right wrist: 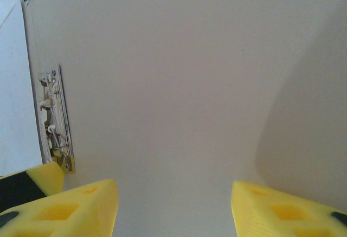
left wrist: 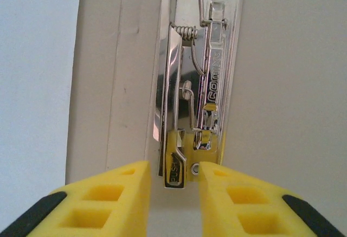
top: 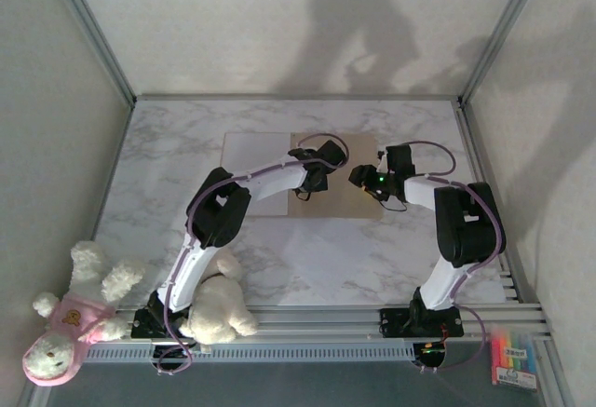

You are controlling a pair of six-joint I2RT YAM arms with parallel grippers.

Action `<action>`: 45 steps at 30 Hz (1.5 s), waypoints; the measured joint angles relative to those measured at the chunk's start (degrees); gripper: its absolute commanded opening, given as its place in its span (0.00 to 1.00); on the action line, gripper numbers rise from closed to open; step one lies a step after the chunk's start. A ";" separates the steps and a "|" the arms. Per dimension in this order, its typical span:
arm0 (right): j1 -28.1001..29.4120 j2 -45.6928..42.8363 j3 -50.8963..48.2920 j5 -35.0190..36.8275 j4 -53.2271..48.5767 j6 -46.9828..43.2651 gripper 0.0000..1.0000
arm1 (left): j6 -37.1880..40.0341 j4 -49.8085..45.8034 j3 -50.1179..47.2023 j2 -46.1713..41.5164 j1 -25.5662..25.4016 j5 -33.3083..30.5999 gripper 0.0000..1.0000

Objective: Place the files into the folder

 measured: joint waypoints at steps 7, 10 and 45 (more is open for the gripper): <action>0.00 0.04 0.00 0.00 0.00 0.00 0.58 | 0.04 0.00 0.07 0.68 0.00 0.00 0.27; 0.00 0.07 0.00 0.00 0.00 0.00 0.58 | 0.39 -0.09 0.17 0.68 0.00 -0.02 0.38; 0.00 0.44 0.04 0.00 -0.04 0.00 0.58 | 0.13 -0.85 1.77 0.68 0.00 -0.37 0.15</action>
